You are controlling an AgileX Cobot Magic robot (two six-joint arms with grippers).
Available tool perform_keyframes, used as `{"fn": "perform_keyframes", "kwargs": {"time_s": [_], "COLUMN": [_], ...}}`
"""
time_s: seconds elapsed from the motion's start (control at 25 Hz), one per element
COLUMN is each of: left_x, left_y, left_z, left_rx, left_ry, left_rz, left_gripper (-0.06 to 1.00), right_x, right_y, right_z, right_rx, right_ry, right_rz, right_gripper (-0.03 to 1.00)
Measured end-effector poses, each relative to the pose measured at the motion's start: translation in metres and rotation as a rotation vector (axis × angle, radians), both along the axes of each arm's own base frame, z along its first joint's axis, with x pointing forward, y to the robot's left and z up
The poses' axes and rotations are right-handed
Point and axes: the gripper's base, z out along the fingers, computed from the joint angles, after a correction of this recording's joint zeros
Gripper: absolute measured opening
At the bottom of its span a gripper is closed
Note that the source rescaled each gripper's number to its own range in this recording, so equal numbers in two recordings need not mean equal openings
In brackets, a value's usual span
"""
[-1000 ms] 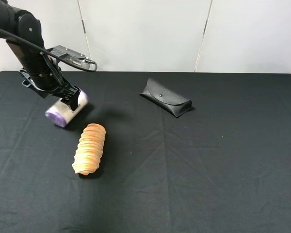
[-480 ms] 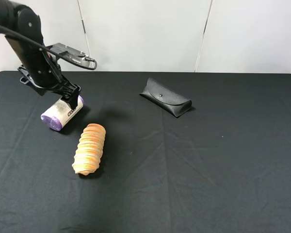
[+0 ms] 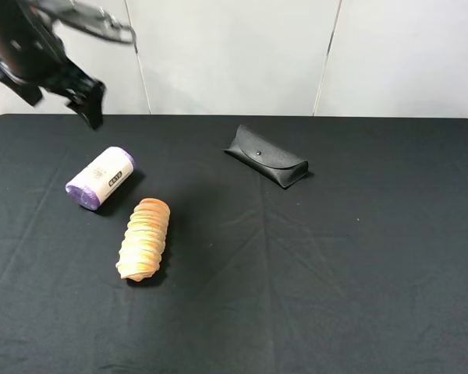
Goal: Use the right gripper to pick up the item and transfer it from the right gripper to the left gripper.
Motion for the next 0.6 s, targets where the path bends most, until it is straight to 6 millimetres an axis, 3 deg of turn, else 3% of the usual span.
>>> {"fn": "perform_keyframes", "kwargs": {"time_s": [0.32,0.6], "left_x": [-0.053,-0.088], "left_y": [0.015,0.022], "left_z": [0.064,0.097], "left_rx": [-0.019,-0.074], "left_ry": [-0.026,-0.097], "left_rz": [0.042,0.077], "left_gripper": [1.00,1.00], "right_x": [0.000,0.000], "right_y": [0.000,0.000], "right_z": [0.000,0.000], "right_rx": [0.001,0.001], "right_ry": [0.000,0.000], "right_rz": [0.001,0.001], "right_gripper": [0.99,0.99]}}
